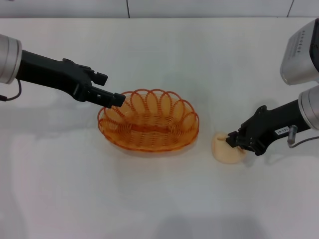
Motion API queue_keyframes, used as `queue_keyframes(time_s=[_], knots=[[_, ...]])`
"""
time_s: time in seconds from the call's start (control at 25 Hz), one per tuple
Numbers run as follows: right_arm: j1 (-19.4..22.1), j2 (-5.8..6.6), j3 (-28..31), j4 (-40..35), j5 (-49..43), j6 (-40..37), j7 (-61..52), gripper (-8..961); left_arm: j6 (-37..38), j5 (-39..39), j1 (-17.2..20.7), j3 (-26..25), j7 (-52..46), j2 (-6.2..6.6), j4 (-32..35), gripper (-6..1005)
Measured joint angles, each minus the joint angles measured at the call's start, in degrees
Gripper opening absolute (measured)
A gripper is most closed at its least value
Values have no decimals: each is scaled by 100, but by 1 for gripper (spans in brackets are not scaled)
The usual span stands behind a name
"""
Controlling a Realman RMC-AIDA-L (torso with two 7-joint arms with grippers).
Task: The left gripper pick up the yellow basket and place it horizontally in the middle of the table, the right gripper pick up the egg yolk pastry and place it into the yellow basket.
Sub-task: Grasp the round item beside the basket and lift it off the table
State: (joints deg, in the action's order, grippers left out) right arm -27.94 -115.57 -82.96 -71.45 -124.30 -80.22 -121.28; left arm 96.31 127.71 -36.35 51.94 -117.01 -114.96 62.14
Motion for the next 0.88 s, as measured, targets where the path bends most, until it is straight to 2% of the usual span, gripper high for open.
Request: queue_keyframes(time_s=[0.44, 0.88], knots=[[38, 0, -4, -126, 90, -45, -2, 19, -8, 0, 15, 0, 11, -1, 0, 887], [102, 9, 8, -797, 57, -285, -336, 17, -77, -10, 55, -5, 15, 2, 0, 887]])
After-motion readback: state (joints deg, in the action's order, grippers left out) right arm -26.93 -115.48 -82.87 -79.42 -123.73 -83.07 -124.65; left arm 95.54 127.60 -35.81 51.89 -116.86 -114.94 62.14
